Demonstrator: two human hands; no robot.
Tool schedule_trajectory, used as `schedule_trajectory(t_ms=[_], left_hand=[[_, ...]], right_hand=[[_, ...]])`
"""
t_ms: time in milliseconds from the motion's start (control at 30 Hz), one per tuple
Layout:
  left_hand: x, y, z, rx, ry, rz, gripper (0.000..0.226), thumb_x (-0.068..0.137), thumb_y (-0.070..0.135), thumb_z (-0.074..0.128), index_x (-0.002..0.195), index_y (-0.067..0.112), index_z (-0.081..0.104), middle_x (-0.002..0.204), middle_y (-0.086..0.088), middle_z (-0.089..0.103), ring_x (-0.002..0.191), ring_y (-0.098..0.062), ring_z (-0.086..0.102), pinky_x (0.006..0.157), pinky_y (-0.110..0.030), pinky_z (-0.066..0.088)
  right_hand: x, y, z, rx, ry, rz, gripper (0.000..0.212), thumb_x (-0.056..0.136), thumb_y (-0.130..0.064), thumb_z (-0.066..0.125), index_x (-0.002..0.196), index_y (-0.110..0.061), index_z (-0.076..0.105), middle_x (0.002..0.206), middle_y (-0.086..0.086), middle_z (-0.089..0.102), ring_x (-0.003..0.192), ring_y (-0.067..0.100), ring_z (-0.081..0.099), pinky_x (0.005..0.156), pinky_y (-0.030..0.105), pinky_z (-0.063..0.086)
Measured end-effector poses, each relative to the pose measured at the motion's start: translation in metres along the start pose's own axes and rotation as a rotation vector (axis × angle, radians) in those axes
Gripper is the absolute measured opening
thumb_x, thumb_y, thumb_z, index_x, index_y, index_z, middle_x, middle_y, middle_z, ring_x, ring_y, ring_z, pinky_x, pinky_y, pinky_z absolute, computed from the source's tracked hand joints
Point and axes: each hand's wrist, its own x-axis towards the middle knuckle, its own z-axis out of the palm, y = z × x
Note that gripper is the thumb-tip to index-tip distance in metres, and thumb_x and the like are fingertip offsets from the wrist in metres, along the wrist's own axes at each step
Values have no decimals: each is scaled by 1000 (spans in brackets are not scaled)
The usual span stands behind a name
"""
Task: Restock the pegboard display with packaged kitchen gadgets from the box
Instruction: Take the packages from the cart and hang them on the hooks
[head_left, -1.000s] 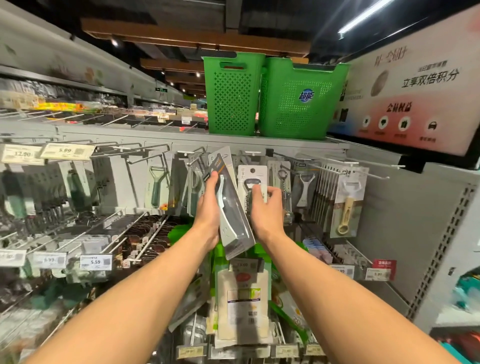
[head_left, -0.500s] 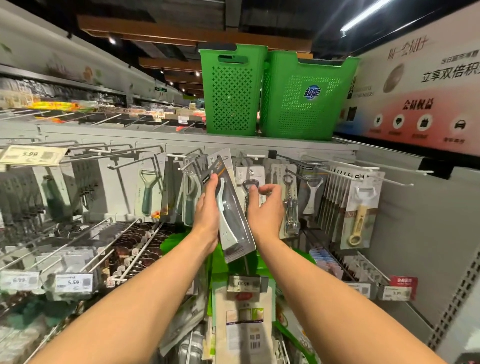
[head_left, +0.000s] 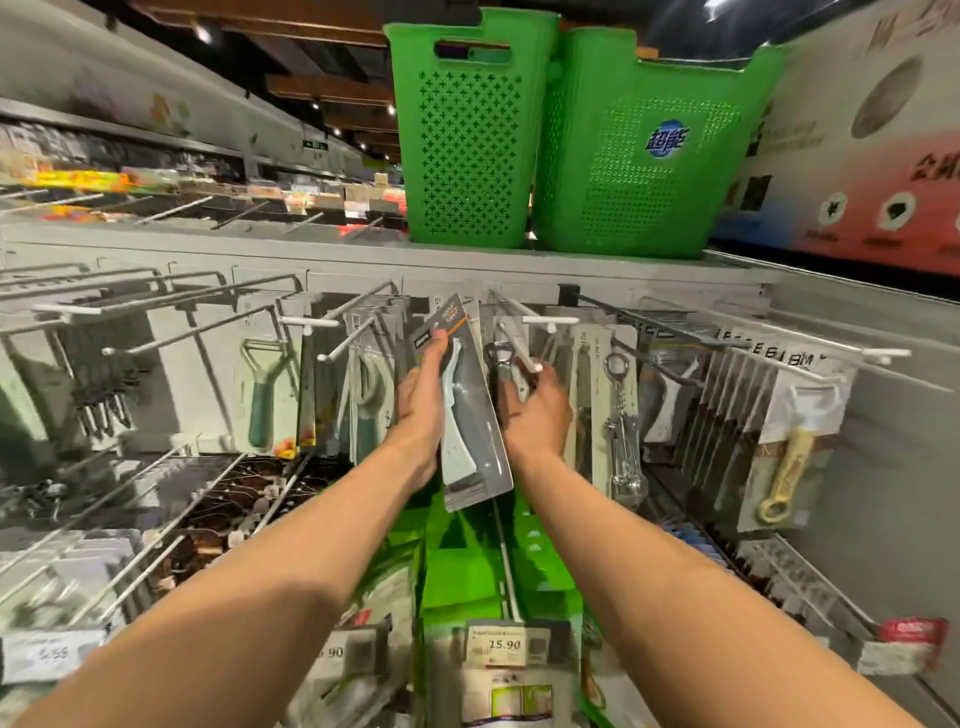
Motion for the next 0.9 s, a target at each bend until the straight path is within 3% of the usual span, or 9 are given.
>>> schedule_trajectory(t_ms=[100, 200, 300, 467, 567, 633, 733, 833, 900], left_hand=[[20, -2, 1, 16, -24, 16, 102, 48, 102, 69, 125, 34, 73, 126, -1, 75, 123, -30, 67, 113, -54, 46], [22, -2, 0, 27, -44, 27, 101, 52, 102, 67, 126, 34, 74, 126, 0, 75, 123, -29, 67, 114, -53, 46], [14, 2, 1, 20, -40, 74, 102, 54, 100, 67, 130, 32, 71, 126, 2, 75, 122, -25, 68, 113, -50, 46], [-12, 3, -4, 64, 10, 37, 131, 45, 107, 63, 154, 38, 45, 154, 5, 55, 144, -24, 49, 122, -55, 34], [-45, 12, -11, 155, 0, 82, 132, 46, 109, 58, 156, 40, 42, 161, 7, 46, 148, -23, 44, 122, -55, 34], [-65, 17, -16, 205, 19, 121, 125, 53, 107, 53, 154, 34, 48, 161, 2, 46, 145, -25, 47, 121, -53, 37], [-91, 16, -26, 176, 22, 150, 102, 61, 101, 55, 133, 30, 66, 141, -1, 66, 129, -27, 63, 115, -54, 45], [-102, 6, -43, 128, 99, 139, 90, 66, 92, 53, 131, 31, 69, 131, 0, 72, 122, -27, 67, 111, -54, 48], [-122, 8, -47, 99, 145, 119, 80, 69, 85, 54, 128, 33, 70, 132, 0, 71, 123, -28, 67, 111, -56, 48]], right_hand=[[15, 4, 7, -39, -4, -10, 24, 100, -14, 62, 124, -17, 66, 128, 6, 66, 117, 21, 62, 96, 20, 43], [24, 9, 12, -44, -23, 8, 27, 99, -14, 62, 125, -21, 68, 130, 3, 67, 122, 22, 62, 108, 29, 46], [25, 6, 13, -60, -49, 30, 33, 100, -18, 61, 132, -21, 66, 134, 5, 65, 124, 24, 60, 111, 36, 47], [5, -2, -3, 37, -21, -9, 25, 104, -34, 55, 116, -20, 71, 113, 4, 72, 107, 22, 66, 89, 27, 49], [-17, -14, -19, 154, -152, -51, 29, 102, -45, 59, 104, -19, 73, 96, -5, 75, 89, 8, 69, 76, 22, 52], [-32, -18, -25, 156, -247, -81, 17, 101, -35, 64, 98, -21, 73, 90, -7, 76, 79, 1, 67, 76, 20, 54], [-54, -21, -29, 181, -281, -108, 11, 101, -26, 64, 95, -23, 73, 92, -4, 77, 86, 10, 71, 85, 33, 59], [-84, -32, -46, 170, -289, -164, 16, 105, -27, 58, 96, -22, 71, 92, -5, 75, 85, 6, 69, 77, 18, 53], [-100, -37, -58, 159, -284, -182, 17, 105, -29, 56, 101, -20, 70, 94, -5, 73, 86, 6, 67, 78, 18, 51]])
